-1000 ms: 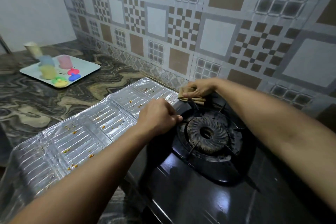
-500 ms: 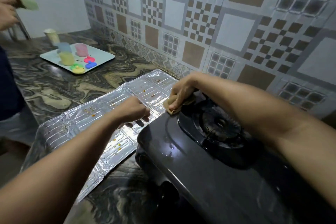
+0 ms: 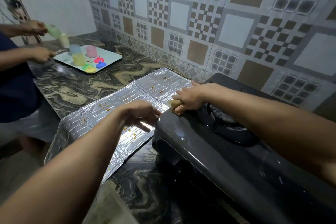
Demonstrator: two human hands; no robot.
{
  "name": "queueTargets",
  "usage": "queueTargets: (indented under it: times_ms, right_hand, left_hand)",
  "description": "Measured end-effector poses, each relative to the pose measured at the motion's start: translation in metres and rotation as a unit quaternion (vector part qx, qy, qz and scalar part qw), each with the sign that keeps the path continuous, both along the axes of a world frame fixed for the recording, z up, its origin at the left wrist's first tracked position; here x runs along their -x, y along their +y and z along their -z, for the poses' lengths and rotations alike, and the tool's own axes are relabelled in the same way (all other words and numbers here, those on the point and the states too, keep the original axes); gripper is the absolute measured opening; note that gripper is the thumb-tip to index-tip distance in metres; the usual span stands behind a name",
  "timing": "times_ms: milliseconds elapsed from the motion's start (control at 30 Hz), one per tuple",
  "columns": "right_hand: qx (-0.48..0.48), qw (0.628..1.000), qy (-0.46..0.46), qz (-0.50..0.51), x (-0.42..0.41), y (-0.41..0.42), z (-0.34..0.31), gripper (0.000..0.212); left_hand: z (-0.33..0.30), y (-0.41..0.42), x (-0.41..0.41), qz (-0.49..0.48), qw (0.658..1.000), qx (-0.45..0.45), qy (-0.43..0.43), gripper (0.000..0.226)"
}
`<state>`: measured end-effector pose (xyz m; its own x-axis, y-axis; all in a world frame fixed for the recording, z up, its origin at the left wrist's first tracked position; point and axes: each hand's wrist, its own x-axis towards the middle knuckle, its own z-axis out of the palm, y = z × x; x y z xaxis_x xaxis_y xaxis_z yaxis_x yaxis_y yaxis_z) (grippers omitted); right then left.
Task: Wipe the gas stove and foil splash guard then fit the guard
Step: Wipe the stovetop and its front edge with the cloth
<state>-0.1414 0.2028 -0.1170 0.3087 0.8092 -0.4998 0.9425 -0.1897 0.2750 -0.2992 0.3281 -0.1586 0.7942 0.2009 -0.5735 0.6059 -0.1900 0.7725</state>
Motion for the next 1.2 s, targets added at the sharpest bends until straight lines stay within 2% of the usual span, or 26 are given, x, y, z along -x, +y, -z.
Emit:
queueTargets:
  times_ms: [67, 133, 200, 333, 467, 633, 767, 867, 933, 1133, 1200]
  right_hand:
    - [-0.025, 0.999, -0.025, -0.012, 0.009, -0.007, 0.002, 0.05]
    - [-0.066, 0.997, 0.009, -0.024, 0.026, -0.012, 0.008, 0.05]
    - [-0.109, 0.993, 0.035, -0.027, 0.045, -0.015, 0.016, 0.049]
    - [-0.159, 0.986, 0.039, 0.015, 0.07, -0.024, 0.031, 0.054]
    - [-0.192, 0.978, 0.06, 0.053, 0.1, -0.057, 0.036, 0.064]
    - [-0.189, 0.973, 0.02, 0.128, 0.135, -0.07, 0.039, 0.075]
    - [-0.207, 0.956, 0.013, 0.209, 0.14, -0.032, 0.035, 0.082]
    - [-0.23, 0.943, -0.007, 0.238, 0.154, -0.04, 0.046, 0.079]
    - [-0.234, 0.939, -0.03, 0.25, 0.166, -0.06, 0.053, 0.079]
    - [-0.27, 0.897, -0.056, 0.347, 0.183, -0.135, 0.053, 0.075]
    - [-0.262, 0.879, -0.039, 0.397, 0.184, -0.152, 0.048, 0.074]
  left_hand:
    - [0.002, -0.001, 0.003, 0.01, 1.0, -0.002, -0.003, 0.039]
    - [0.006, 0.0, 0.006, -0.003, 1.0, 0.012, -0.008, 0.039]
    - [0.012, 0.001, 0.009, -0.015, 0.999, 0.047, -0.017, 0.04]
    - [0.016, 0.001, 0.018, -0.048, 0.989, 0.135, -0.025, 0.056]
    - [0.017, 0.003, 0.023, -0.068, 0.979, 0.191, -0.031, 0.046]
    - [0.008, 0.004, 0.023, -0.046, 0.98, 0.194, -0.027, 0.044]
    - [0.006, 0.005, 0.02, -0.072, 0.979, 0.191, -0.028, 0.067]
    - [0.008, 0.005, 0.018, -0.09, 0.977, 0.192, -0.034, 0.077]
    - [0.008, 0.002, 0.016, -0.086, 0.983, 0.155, -0.038, 0.074]
    - [0.007, -0.023, 0.008, -0.039, 0.993, -0.025, -0.11, 0.026]
    - [0.006, -0.03, 0.004, -0.034, 0.983, -0.111, -0.143, 0.028]
